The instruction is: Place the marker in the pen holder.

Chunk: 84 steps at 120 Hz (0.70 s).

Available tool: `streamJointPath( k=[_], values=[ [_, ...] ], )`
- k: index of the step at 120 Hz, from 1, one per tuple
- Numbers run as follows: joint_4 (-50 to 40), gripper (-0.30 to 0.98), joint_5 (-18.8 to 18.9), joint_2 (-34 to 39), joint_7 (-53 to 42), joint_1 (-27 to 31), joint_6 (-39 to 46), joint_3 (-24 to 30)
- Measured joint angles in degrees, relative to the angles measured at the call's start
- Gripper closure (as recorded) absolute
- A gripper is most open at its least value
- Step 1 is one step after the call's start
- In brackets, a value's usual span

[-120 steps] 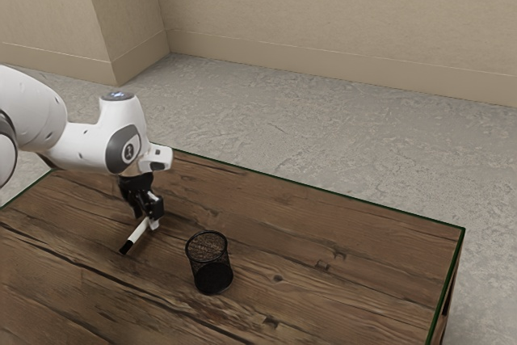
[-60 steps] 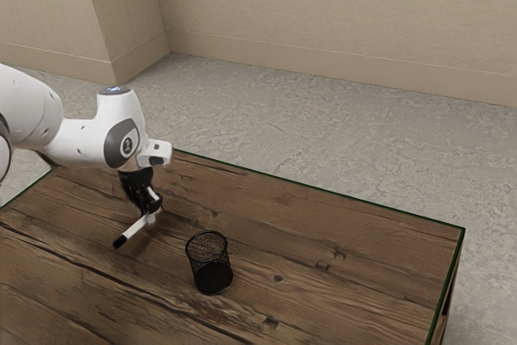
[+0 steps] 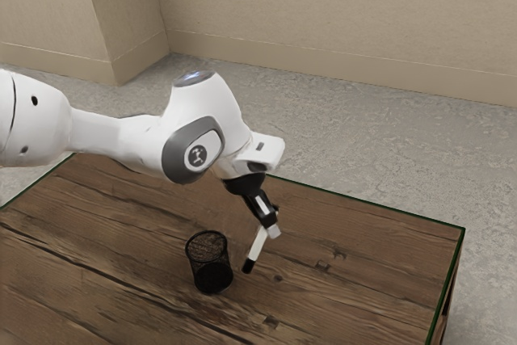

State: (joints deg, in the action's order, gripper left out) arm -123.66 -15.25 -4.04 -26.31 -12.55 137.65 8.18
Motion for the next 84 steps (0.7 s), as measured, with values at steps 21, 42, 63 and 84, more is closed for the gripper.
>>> streamJointPath(
  k=[21, 42, 63, 84],
  values=[
    [0.94, 0.77, -1.35, -1.88, 1.21, 9.14, 2.73, -0.37],
    [2.87, 0.75, -1.94, -2.4, 1.71, 7.88, 3.49, -2.74],
    [-0.98, 0.75, -2.01, 2.73, 1.8, 8.85, 2.54, -4.9],
    [-5.64, 0.75, -1.82, 5.58, 2.04, 9.66, 1.62, -4.63]
  ],
)
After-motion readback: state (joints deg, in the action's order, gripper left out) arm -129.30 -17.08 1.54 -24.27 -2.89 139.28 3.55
